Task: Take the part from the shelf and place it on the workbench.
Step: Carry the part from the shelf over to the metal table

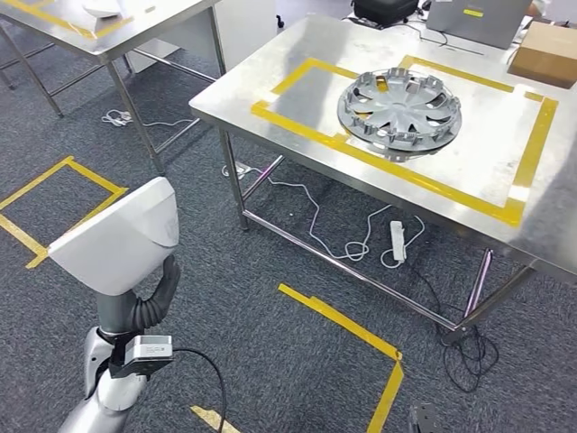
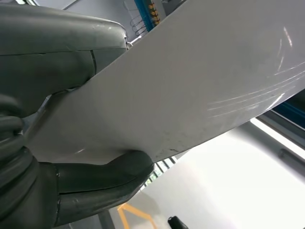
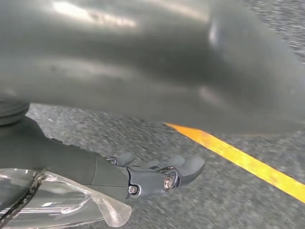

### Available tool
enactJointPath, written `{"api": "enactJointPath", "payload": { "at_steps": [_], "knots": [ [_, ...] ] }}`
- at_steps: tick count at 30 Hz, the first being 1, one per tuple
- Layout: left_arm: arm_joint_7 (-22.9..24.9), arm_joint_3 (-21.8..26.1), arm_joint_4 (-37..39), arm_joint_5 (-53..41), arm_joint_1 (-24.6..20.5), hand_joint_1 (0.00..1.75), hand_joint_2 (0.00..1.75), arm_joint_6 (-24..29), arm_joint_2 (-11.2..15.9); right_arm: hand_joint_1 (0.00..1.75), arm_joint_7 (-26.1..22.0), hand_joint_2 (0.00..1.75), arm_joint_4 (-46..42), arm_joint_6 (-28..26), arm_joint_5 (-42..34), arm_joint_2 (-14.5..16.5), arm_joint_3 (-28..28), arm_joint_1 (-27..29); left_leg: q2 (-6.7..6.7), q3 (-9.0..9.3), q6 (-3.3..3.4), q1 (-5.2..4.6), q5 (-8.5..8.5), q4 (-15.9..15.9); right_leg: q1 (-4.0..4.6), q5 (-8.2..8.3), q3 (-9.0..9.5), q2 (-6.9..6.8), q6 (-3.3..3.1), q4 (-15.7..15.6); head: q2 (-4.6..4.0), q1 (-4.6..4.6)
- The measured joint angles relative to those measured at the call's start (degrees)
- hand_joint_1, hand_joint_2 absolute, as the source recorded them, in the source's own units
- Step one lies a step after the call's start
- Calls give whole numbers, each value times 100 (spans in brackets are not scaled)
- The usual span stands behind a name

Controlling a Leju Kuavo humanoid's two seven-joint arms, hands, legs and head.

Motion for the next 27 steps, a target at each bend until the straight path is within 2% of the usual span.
{"api": "enactJointPath", "payload": {
  "at_steps": [1, 2, 5, 6, 8, 9, 10, 11, 12, 13, 15, 16, 17, 20, 21, 22, 25, 26, 27],
  "knots": [
    [-4, -1, 2, 3, 4, 175, 175, -1, 2, 0, -2, 0, 2, -1, 0, 0, 2, -6, -1, 36, 25, -10, 231, -233, 9, -82, 40, 3, 35, -5, 0, -5],
    [-6, -2, 4, 5, 8, 175, 175, -2, 4, 0, -6, 0, 4, -3, 1, 0, 3, -14, -7, 52, 57, -18, 330, -362, 17, -123, 96, 6, 76, 7, 0, -13],
    [5, -2, 6, -1, -10, 175, 175, -2, 3, 0, -15, 0, 6, -11, 11, -1, 7, -38, -25, 200, 174, -11, 271, -451, 14, -115, 193, -4, 183, 93, -1, -7],
    [8, 1, 5, -3, -20, 175, 175, -1, -1, 0, -20, 0, 7, -11, 15, -1, 9, -49, -24, 271, 208, -4, 258, -461, 12, -118, 106, -6, 201, 254, -1, 7],
    [-1, 4, 4, 0, -25, 175, 175, 0, -7, 0, -27, 0, 8, -9, 16, 0, 20, -67, -22, 377, 249, -3, 198, -466, 7, -273, -300, -10, 227, 904, 0, 31],
    [-7, 4, 4, 5, -25, 175, 175, 0, -9, 0, -28, 0, 9, -9, 13, 0, 26, -66, -24, 415, 262, -11, 150, -466, 7, -443, -572, -12, 236, 1254, 0, 33],
    [-13, 4, 5, 10, -21, 175, 175, 0, -10, 0, -28, 0, 10, -8, 9, 1, 31, -55, -32, 460, 270, -22, 98, -465, 9, -627, -815, -12, 240, 1499, 0, 35],
    [-17, 4, 6, 16, -16, 175, 175, 0, -10, 0, -28, 0, 11, -8, 5, 0, 33, -42, -43, 520, 277, -37, 39, -465, 17, -743, -984, -13, 231, 1573, 0, 38],
    [-20, 4, 6, 21, -12, 175, 175, 0, -10, 0, -28, 0, 13, -8, 2, -1, 34, -28, -54, 596, 284, -55, -23, -465, 29, -716, -1069, -13, 203, 1468, 0, 40],
    [-22, 4, 6, 22, -10, 175, 175, -1, -10, 0, -29, 0, 14, -8, 0, -1, 35, -19, -61, 683, 288, -77, -86, -466, 50, -512, -1076, -12, 156, 1201, 0, 42],
    [-35, 3, 12, 24, -13, 175, 175, -2, -10, 0, -33, 0, 21, -7, -8, -15, 37, -13, -65, 825, 285, -107, -204, -471, 122, 172, -1009, -1, 14, 538, 0, 22],
    [-43, 2, 17, 24, -20, 175, 175, -3, -12, 0, -38, 0, 26, -7, -15, -22, 38, -14, -72, 865, 269, -114, -252, -473, 156, 417, -967, 13, -42, 308, 0, 9],
    [-47, 1, 22, 23, -27, 175, 175, -4, -15, 0, -44, 0, 31, -7, -25, -30, 39, -14, -83, 892, 248, -115, -281, -474, 183, 564, -944, 25, -83, 184, 0, -5],
    [-38, -1, 29, 5, -39, 175, 175, -5, -20, 0, -65, 0, 35, -9, -43, -25, 39, -26, -96, 952, 164, -125, -284, -396, 166, 617, -788, 37, -122, 41, 0, -15],
    [-37, -2, 30, 1, -46, 175, 175, -4, -17, 0, -72, 0, 36, -6, -47, -24, 39, -36, -87, 932, 132, -125, -334, -295, 142, 614, -709, 41, -135, -5, 0, -30],
    [-37, -3, 32, 1, -59, 175, 175, -3, -15, 0, -78, 0, 36, -3, -50, -22, 38, -48, -77, 861, 100, -115, -456, -114, 116, 605, -630, 51, -143, -40, 0, -44],
    [-38, -5, 38, 9, -69, 175, 175, -2, -11, 0, -79, 0, 37, 4, -56, -25, 37, -62, -59, 348, -17, -39, -923, 798, 81, 544, -552, 113, -151, -58, 0, -69],
    [-38, -6, 41, 12, -62, 175, 175, -2, -9, 0, -76, 0, 38, 7, -56, -25, 38, -57, -57, 217, -49, -14, -952, 968, 69, 523, -535, 149, -142, -55, 0, -70],
    [-39, -7, 43, 14, -57, 175, 175, -3, -7, 0, -73, 0, 39, 11, -56, -25, 38, -51, -57, 176, -74, 9, -847, 940, 53, 501, -509, 198, -126, -49, 0, -69]
  ]
}}
